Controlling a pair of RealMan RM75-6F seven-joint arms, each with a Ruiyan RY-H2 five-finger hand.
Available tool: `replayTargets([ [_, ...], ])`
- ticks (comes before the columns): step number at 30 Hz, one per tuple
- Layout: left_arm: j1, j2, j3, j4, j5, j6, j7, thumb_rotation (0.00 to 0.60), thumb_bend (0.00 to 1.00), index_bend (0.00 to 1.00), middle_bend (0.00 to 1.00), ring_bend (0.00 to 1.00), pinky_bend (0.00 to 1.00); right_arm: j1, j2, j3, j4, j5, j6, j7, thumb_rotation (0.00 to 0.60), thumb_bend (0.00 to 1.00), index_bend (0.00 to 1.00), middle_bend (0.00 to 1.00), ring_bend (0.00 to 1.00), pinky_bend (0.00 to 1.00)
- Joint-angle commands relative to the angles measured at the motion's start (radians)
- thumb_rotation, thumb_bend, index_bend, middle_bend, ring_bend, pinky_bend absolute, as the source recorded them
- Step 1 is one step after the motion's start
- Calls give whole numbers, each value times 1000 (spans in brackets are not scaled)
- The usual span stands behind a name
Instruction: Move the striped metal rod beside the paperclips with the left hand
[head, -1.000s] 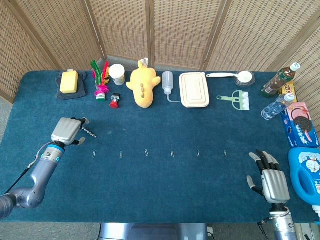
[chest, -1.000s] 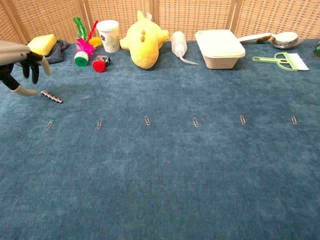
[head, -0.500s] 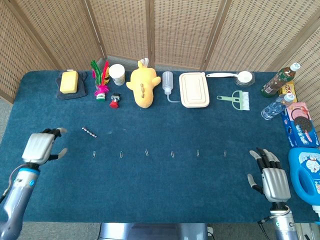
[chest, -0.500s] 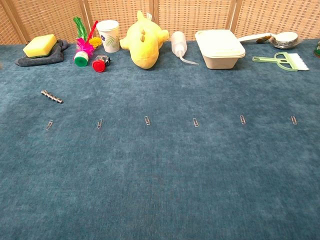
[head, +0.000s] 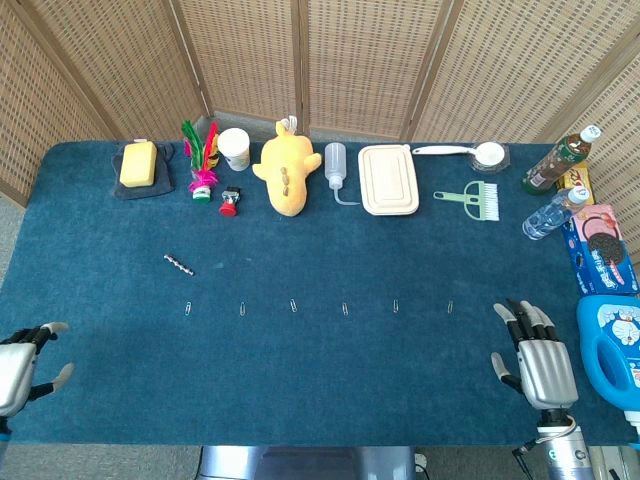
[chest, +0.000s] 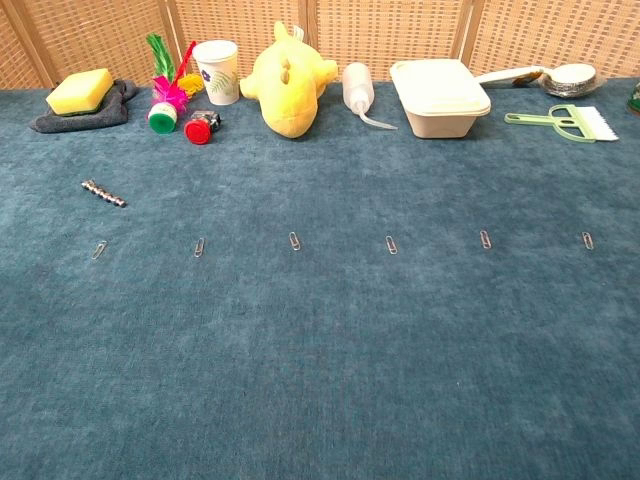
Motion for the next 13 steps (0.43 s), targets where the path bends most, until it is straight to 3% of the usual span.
replayTargets([
  [1,47,19,12,10,33,60,-25,540,476,284,376,339,490,-3,11,-3,-16,-11,10,-7,600,392,143,133,86,143],
  [13,88,-15,-46,25,92,116,-55,546,476,285,371,337,482,-9,11,-11,-17,-29,19,11,600,392,144,133,87,143],
])
